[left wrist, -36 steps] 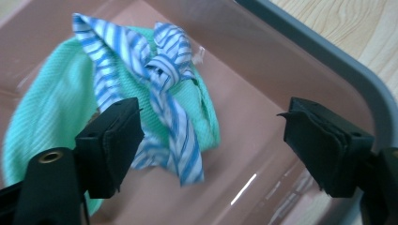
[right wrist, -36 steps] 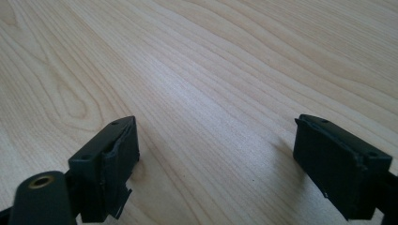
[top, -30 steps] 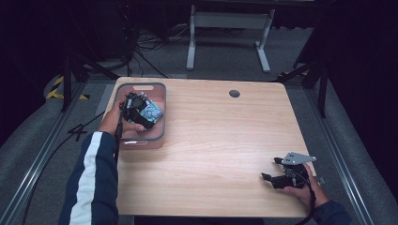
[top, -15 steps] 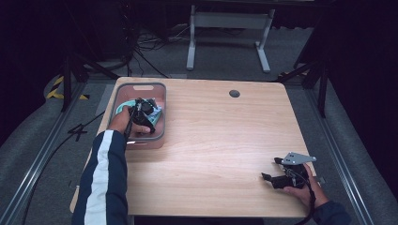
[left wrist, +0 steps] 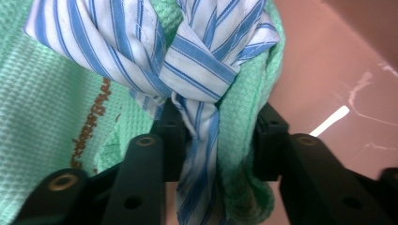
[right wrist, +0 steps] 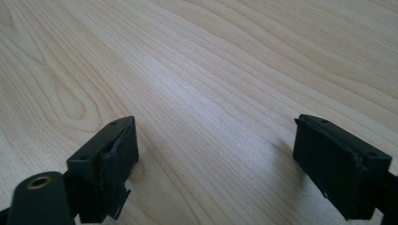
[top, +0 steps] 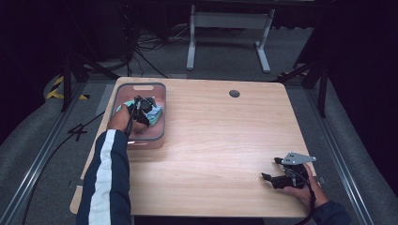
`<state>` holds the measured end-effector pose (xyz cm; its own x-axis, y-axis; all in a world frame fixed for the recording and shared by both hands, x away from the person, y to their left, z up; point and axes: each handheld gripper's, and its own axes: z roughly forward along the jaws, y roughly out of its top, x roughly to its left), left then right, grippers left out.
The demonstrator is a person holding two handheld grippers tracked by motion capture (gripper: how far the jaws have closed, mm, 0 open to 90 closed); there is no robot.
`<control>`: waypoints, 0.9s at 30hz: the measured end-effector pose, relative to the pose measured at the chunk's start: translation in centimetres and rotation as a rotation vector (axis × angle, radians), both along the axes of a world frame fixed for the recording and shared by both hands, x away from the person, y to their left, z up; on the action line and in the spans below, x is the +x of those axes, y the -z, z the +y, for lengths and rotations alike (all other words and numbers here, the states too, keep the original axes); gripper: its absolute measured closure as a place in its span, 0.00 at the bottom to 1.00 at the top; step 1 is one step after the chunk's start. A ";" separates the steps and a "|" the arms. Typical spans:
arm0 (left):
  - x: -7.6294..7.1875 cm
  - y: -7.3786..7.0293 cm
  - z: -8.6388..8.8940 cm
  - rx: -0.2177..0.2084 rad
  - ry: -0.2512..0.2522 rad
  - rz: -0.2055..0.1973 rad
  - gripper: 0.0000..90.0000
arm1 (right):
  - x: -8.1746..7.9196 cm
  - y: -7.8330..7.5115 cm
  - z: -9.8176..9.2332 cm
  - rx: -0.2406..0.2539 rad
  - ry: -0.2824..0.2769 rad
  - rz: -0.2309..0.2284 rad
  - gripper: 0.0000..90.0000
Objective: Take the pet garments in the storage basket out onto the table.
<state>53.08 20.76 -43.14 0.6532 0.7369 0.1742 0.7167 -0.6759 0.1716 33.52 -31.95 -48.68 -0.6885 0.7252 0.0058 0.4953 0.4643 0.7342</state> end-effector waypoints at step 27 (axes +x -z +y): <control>-5.6 -8.5 2.9 -0.150 0.007 -0.255 0.87 | 0.0 0.0 0.0 -0.001 0.000 -0.001 0.17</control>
<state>47.52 23.68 -34.60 0.6075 0.7625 0.2228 0.6330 -0.6341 0.4441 33.53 -31.95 -48.68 -0.6886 0.7252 0.0043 0.4945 0.4652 0.7342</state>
